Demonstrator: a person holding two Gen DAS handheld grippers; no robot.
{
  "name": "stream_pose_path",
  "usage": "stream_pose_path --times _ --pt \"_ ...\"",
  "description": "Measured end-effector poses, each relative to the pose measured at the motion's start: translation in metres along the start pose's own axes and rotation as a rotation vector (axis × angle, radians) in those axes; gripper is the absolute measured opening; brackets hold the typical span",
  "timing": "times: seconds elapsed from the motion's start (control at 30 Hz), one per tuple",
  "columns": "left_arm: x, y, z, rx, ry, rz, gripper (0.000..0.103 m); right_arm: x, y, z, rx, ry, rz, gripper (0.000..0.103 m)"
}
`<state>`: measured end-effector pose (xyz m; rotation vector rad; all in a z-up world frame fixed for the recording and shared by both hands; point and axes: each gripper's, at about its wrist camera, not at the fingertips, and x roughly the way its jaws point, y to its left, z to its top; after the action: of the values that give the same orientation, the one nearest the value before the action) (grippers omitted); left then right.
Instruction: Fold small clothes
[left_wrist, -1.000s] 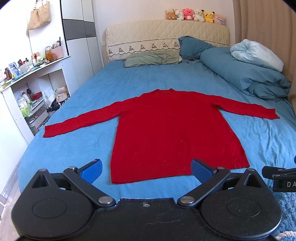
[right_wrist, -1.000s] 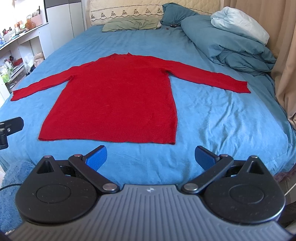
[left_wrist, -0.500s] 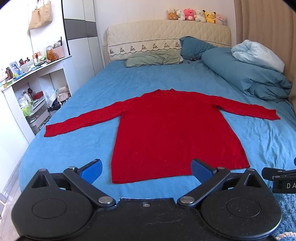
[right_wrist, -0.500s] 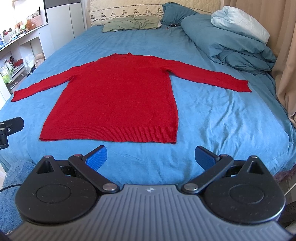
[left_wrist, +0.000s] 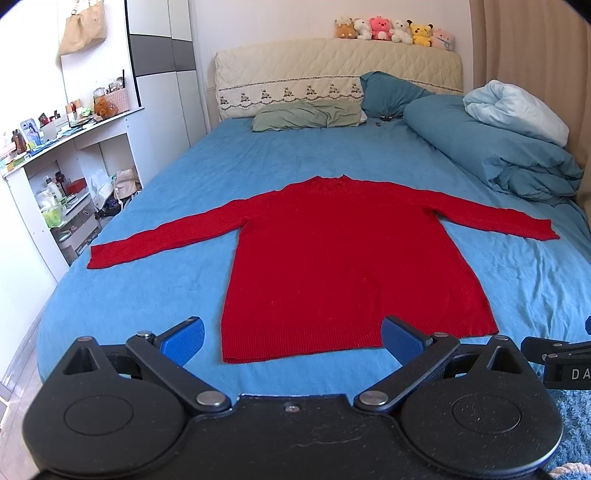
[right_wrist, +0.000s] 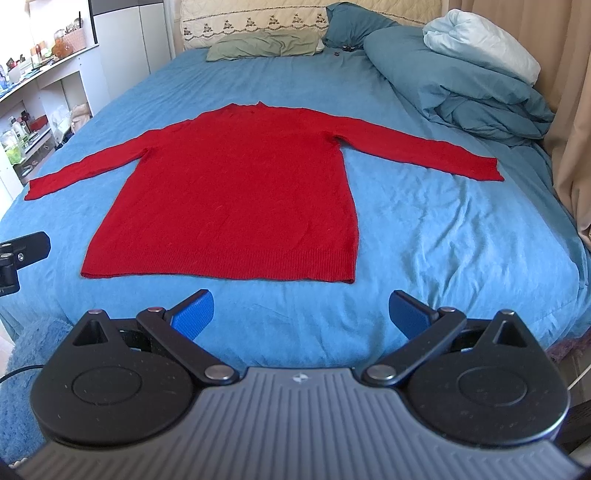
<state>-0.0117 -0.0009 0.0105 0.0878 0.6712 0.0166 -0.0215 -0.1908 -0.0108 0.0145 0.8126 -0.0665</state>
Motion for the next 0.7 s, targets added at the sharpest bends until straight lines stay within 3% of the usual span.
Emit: stream_pose_path --times 0.7 --pt "-0.0016 0.0020 -0.0012 -0.007 -0.005 -0.004 0.103 -0.0026 0.0022 0.0005 -0.007 -0.007 -0.003 0.103"
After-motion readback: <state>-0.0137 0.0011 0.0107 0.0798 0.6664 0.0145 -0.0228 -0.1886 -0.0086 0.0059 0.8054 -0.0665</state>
